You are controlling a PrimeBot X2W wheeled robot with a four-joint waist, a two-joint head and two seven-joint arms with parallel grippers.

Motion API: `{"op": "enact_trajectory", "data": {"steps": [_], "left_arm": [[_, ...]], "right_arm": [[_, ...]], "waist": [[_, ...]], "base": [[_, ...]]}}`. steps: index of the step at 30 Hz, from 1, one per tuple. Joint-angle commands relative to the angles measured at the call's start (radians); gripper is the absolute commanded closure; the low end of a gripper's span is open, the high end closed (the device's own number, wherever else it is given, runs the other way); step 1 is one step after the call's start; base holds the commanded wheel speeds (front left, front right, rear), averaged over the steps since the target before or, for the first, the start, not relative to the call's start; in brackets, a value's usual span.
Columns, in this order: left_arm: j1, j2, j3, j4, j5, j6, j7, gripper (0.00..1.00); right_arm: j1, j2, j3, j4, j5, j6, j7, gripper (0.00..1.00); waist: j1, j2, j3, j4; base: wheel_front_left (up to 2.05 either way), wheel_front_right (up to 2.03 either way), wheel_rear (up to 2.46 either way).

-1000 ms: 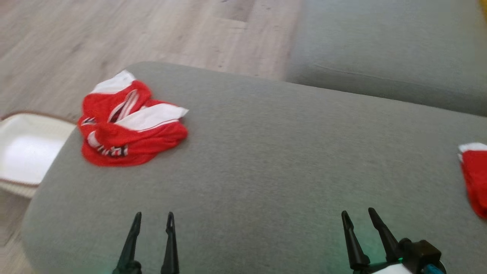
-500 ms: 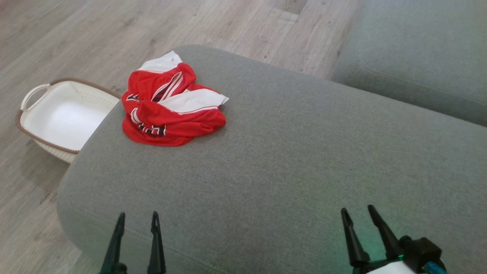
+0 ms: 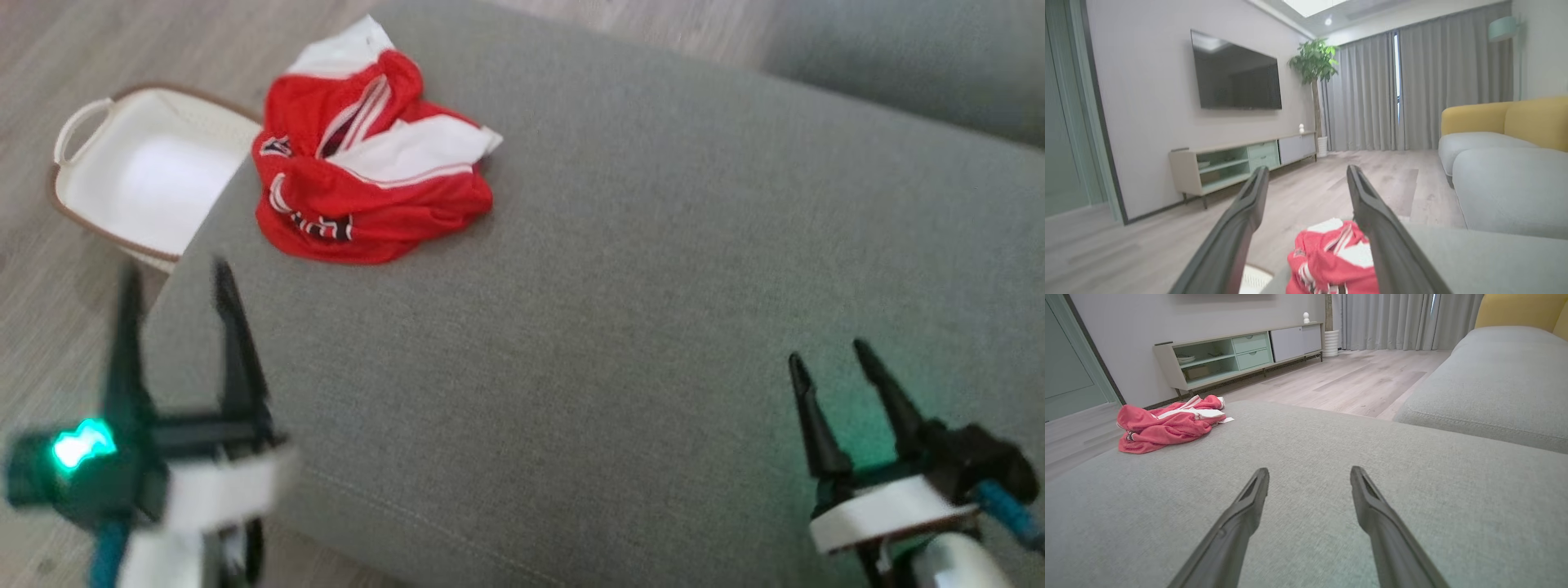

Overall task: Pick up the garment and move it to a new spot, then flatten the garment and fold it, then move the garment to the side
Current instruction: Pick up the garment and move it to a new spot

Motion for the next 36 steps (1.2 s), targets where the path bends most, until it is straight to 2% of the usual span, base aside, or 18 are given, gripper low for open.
{"op": "enact_trajectory", "data": {"steps": [1, 4, 8, 9, 10, 14, 18, 21, 25, 32, 33, 34, 35, 36], "left_arm": [[-0.122, 0.049, 0.067, -0.026, 0.006, -0.017, -0.005, 0.00], [-0.272, 0.117, 0.097, 0.061, 0.003, -0.054, -0.005, 0.00], [-0.517, 0.183, 0.081, 0.232, 0.004, -0.112, 0.005, 0.00], [-0.517, 0.183, 0.081, 0.232, 0.004, -0.112, 0.005, 0.00], [-0.580, 0.189, 0.070, 0.286, -0.001, -0.131, 0.022, 0.00], [-0.814, 0.195, 0.029, 0.546, -0.048, -0.194, 0.122, 0.00], [-0.965, 0.198, 0.004, 0.814, -0.113, -0.221, 0.224, 0.00], [-1.011, 0.191, -0.017, 0.974, -0.173, -0.229, 0.262, 0.00], [-1.005, 0.184, -0.085, 1.121, -0.273, -0.231, 0.316, 0.00], [-0.959, 0.193, -0.183, 1.208, -0.445, -0.231, 0.350, 0.00], [-0.955, 0.196, -0.196, 1.210, -0.465, -0.231, 0.352, 0.13], [-0.953, 0.198, -0.205, 1.210, -0.490, -0.231, 0.351, 0.70], [-0.952, 0.201, -0.214, 1.209, -0.511, -0.231, 0.350, 1.00], [-0.951, 0.208, -0.228, 1.207, -0.526, -0.231, 0.346, 1.00]], "right_arm": [[-0.039, -0.040, 0.012, -0.041, -0.016, -0.001, -0.014, 0.00], [-0.067, -0.077, 0.007, -0.053, -0.029, -0.001, -0.014, 0.00], [-0.097, -0.129, -0.008, -0.082, -0.042, -0.001, 0.000, 0.00], [-0.097, -0.129, -0.008, -0.082, -0.042, -0.001, 0.000, 0.00], [-0.105, -0.144, -0.013, -0.097, -0.045, -0.001, 0.011, 0.00], [-0.130, -0.199, -0.034, -0.177, -0.051, -0.001, 0.068, 0.00], [-0.142, -0.237, -0.037, -0.257, -0.052, -0.001, 0.129, 0.00], [-0.142, -0.253, -0.049, -0.310, -0.052, -0.001, 0.164, 0.00], [-0.135, -0.261, -0.063, -0.361, -0.055, -0.001, 0.196, 0.00], [-0.128, -0.275, -0.075, -0.420, -0.071, -0.001, 0.231, 0.00], [-0.128, -0.276, -0.077, -0.427, -0.072, -0.001, 0.235, 0.00], [-0.128, -0.279, -0.080, -0.433, -0.073, -0.001, 0.239, 0.00], [-0.129, -0.281, -0.081, -0.439, -0.075, -0.001, 0.244, 0.00], [-0.132, -0.283, -0.081, -0.445, -0.076, -0.001, 0.249, 0.00]], "waist": [[-0.0004, 0.0000, 0.074, -0.009], [-0.0004, 0.0000, 0.107, -0.020], [-0.0004, 0.0000, 0.150, -0.030], [-0.0004, 0.0000, 0.150, -0.030], [-0.0004, 0.0000, 0.165, -0.033], [-0.0004, 0.0000, 0.218, -0.053], [-0.0004, 0.0000, 0.259, -0.082], [-0.0004, 0.0000, 0.291, -0.102], [-0.0004, 0.0000, 0.328, -0.127], [-0.0004, 0.0000, 0.376, -0.149], [-0.0004, 0.0000, 0.382, -0.151], [-0.0004, 0.0000, 0.387, -0.151], [-0.0004, 0.0000, 0.392, -0.152], [-0.0004, 0.0000, 0.399, -0.153]], "base": [[0.00, 0.00, 0.00], [0.00, 0.00, 0.00], [0.00, 0.00, 0.00], [0.00, 0.00, 0.00], [0.00, 0.00, 0.00], [0.00, 0.00, 0.00], [0.00, 0.00, 0.00], [0.00, 0.00, 0.00], [0.00, 0.00, 0.00], [0.00, 0.00, 0.00], [0.00, 0.00, 0.00], [0.00, 0.00, 0.00], [0.00, 0.00, 0.00], [0.00, 0.00, 0.00]]}}
